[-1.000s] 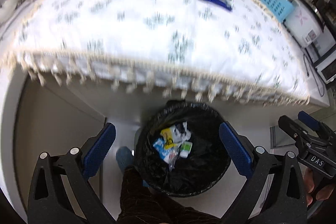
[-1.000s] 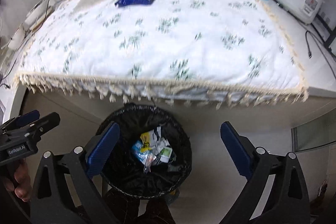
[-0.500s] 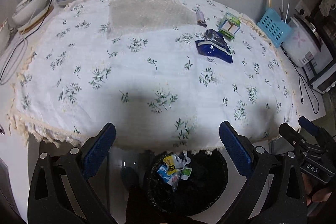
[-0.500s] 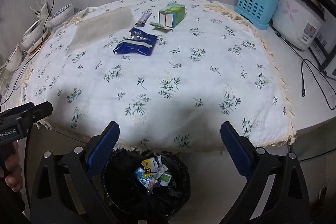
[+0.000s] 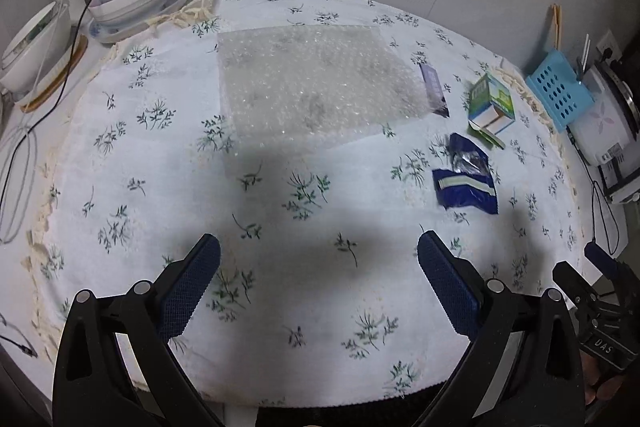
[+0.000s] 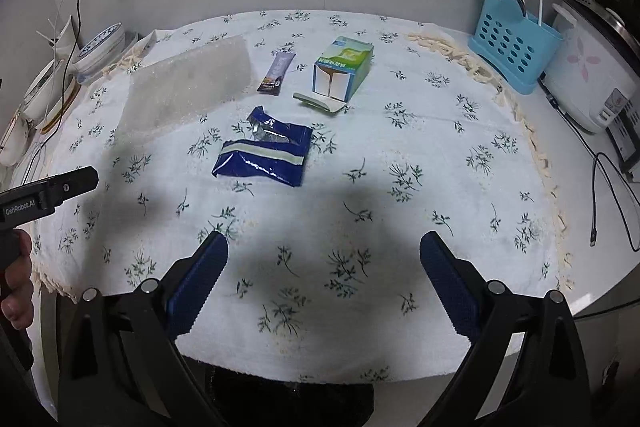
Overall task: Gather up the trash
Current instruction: 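Raise the left gripper to the bubble wrap while the right reaches the blue wrapper, then pinch the bubble wrap with the left gripper while the right grasps the blue wrapper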
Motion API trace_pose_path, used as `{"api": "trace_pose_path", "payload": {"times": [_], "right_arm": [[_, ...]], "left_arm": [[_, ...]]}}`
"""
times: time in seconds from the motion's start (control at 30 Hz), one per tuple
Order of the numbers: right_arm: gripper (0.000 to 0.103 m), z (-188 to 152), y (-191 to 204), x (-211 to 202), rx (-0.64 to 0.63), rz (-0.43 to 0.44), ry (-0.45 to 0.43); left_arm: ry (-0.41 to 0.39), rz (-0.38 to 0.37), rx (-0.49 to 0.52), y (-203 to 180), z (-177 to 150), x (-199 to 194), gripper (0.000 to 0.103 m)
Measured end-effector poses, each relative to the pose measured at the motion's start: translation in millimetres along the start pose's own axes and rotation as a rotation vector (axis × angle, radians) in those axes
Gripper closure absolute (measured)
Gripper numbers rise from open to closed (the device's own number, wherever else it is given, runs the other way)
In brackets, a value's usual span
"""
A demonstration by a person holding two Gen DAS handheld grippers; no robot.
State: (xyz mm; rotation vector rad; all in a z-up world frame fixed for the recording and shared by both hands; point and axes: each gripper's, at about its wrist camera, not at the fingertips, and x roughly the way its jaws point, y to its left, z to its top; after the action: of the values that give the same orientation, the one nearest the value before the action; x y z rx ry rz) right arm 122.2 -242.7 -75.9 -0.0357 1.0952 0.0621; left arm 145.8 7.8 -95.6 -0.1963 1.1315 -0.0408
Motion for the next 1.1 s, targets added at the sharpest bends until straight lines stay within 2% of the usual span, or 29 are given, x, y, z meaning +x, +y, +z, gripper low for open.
{"api": "trace_pose_path", "payload": {"times": [0.47, 0.67, 0.8, 0.9, 0.97, 1.03, 1.1], "right_arm": [[0.015, 51.8, 25.8, 85.1, 0.052, 0.018, 0.112], [0.022, 53.7, 41.2, 109.1, 0.023, 0.032, 0.163], [0.033, 54.5, 44.4, 113.1, 0.029, 0.047, 0.170], [0.043, 55.0, 45.7, 114.4, 0.022, 0.055, 0.175], [0.046, 54.8, 46.1, 114.5, 0.021, 0.063, 0.176], [0.049, 53.3, 46.5, 114.3, 0.020, 0.065, 0.172], [0.059, 51.9, 47.1, 116.3, 0.019, 0.070, 0.182]], "left_arm": [[0.098, 0.032, 0.015, 23.4, 108.0, 104.3, 0.006], [0.143, 0.101, 0.047, 18.0, 123.5, 129.0, 0.009], [0.150, 0.148, 0.079, 10.0, 121.9, 132.0, 0.013], [0.159, 0.151, 0.084, 6.5, 122.7, 130.0, 0.025], [0.163, 0.148, 0.100, 3.0, 123.6, 127.4, 0.039], [0.166, 0.145, 0.113, 0.0, 123.9, 125.0, 0.050], [0.166, 0.141, 0.114, -1.0, 124.1, 123.5, 0.059]]}}
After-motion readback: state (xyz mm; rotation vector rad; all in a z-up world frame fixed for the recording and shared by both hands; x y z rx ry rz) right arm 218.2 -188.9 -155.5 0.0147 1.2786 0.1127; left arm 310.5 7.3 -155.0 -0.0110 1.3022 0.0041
